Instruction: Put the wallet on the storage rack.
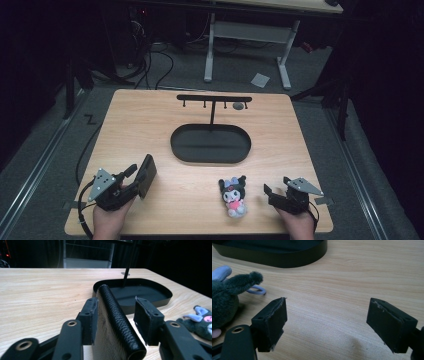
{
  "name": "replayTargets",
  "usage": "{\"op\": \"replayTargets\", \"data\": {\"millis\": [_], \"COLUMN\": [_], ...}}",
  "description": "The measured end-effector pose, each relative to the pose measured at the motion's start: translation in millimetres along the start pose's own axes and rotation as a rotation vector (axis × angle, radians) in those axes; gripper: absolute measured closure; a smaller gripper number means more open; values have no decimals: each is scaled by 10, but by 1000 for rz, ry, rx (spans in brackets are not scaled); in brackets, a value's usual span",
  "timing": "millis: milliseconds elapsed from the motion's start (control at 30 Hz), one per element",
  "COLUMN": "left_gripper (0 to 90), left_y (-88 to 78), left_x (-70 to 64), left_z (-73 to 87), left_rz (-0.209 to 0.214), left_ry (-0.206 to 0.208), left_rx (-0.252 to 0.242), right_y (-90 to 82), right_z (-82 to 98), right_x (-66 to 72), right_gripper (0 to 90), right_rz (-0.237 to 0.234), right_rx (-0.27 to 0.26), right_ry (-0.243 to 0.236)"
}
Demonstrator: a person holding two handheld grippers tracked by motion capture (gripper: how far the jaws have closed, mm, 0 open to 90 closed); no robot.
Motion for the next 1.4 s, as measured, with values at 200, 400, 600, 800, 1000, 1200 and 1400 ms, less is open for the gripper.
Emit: {"op": "replayTargets", "data": {"millis": [200, 400, 600, 800, 1000, 1200, 1400], "left_gripper": [482, 470, 552, 693, 762, 766, 767], "left_y": [-9, -35, -58, -55, -46, -11, 64], "left_x": [-37, -61, -51, -38, -29, -56, -125], "left_z": [65, 162, 233, 265, 245, 161, 78], "left_rz": [-44, -91, -107, -120, -132, -118, -92], "left_ry": [63, 103, 109, 100, 96, 103, 122], "left_rx": [24, 59, 91, 113, 113, 81, 55], "right_y": [-7, -17, 5, 45, 30, -44, -139], "right_z": [-3, -8, -42, -62, -78, -47, -11], "right_x": [-2, -4, 9, 36, 34, 4, -76], "right_gripper": [165, 166, 166, 168, 195, 200, 192], "right_rz": [0, -2, -5, -12, -17, -17, 16], "right_rx": [-2, -5, -10, -10, -30, -49, -75], "right_ry": [-2, -3, -9, -16, 1, 8, 20]}}
Point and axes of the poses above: each handheld gripper's, and its own axes: y roughly forward along the jaws, z roughly out of its underside, x roughly to its left, the point moved 9 cm from there along y, roughly forward along the jaws, and after that the axes turned 5 degrees about x, right-handed, at the moved point
